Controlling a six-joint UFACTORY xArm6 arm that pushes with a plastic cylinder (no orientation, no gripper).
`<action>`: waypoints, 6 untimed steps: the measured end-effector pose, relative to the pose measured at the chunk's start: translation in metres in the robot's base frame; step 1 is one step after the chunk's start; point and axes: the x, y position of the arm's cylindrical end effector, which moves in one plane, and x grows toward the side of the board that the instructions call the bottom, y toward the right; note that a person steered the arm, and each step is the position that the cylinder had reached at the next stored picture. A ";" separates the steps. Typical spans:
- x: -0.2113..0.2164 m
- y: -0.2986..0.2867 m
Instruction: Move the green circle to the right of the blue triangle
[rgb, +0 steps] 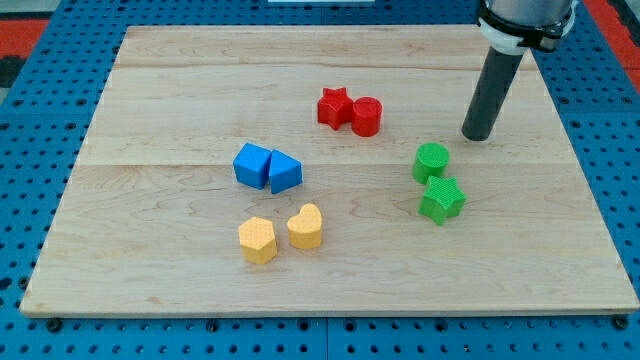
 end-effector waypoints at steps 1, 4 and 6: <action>0.001 -0.001; -0.005 -0.009; -0.002 -0.028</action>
